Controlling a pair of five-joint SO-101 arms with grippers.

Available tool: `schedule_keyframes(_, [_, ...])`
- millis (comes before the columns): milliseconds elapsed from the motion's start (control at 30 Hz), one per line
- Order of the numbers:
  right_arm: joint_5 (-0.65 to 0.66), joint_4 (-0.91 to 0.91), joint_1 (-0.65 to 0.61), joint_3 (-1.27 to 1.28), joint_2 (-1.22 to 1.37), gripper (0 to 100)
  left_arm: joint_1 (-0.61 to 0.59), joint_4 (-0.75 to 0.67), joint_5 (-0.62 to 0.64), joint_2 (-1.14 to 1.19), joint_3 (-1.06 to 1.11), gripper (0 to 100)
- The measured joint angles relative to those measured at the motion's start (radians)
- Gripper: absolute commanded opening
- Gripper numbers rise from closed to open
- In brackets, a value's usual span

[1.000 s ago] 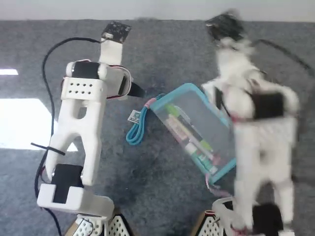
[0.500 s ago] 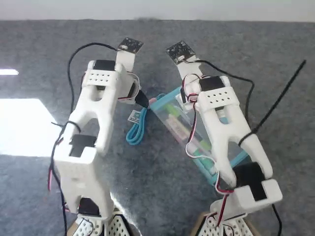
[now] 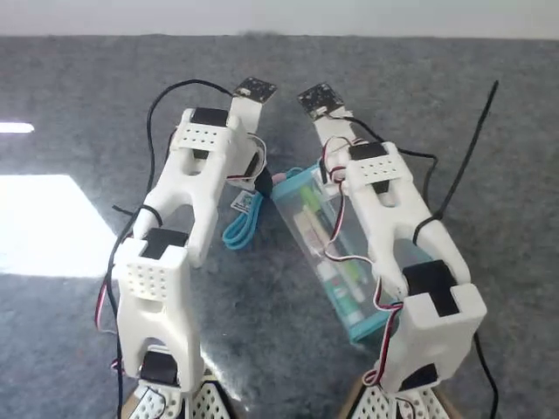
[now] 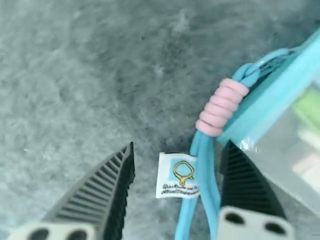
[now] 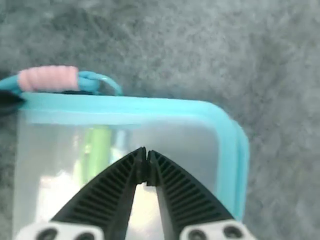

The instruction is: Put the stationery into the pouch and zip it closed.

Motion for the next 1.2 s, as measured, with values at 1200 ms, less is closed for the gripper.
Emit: schedule_keyframes(1200, [-0.094,0.371,0.091,-0.526,0.425,0.6,-0.229,0.269,-0.328,0.034,-0.117,1])
